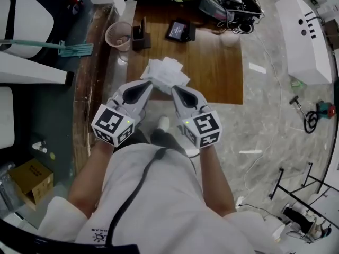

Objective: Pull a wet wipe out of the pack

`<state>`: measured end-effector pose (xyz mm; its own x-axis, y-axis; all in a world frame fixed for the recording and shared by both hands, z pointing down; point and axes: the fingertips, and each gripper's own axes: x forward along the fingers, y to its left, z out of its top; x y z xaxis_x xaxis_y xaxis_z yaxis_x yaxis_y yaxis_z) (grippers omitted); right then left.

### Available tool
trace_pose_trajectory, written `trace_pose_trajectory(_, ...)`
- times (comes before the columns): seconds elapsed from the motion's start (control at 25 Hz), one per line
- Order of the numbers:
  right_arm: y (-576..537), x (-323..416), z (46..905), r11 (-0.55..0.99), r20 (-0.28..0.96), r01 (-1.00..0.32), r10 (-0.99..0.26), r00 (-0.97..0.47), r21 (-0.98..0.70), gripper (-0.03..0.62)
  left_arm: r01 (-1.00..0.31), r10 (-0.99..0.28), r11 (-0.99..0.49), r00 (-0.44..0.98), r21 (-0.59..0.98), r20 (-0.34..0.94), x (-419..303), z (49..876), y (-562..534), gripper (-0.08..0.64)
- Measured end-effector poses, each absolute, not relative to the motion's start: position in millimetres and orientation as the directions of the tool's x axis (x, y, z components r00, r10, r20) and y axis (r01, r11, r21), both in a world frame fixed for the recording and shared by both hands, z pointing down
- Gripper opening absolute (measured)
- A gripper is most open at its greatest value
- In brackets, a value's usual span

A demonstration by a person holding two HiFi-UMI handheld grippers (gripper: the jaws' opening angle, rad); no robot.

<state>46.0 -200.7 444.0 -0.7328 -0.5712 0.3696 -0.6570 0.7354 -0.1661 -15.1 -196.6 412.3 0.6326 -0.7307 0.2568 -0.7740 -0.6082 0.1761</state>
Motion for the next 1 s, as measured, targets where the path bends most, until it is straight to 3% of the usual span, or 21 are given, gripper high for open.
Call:
trace_pose_trajectory(0.36, -223.2, 47.7, 473.9, 0.733, 0.400, -0.644, -0.536, -0.744, -0.216, 0.008, -0.796, -0.729, -0.576, 0.603, 0.185, 0.325, -16.6, 441.3, -211.9, 0.006)
trace_pose_trajectory(1.0, -248.2, 45.5, 496.7, 0.596, 0.479, -0.782, -0.641, -0.600, -0.181, 0.009, -0.697, -0.601, -0.685, 0.705, 0.210, 0.377, -25.9, 477.8, -240.0, 0.006)
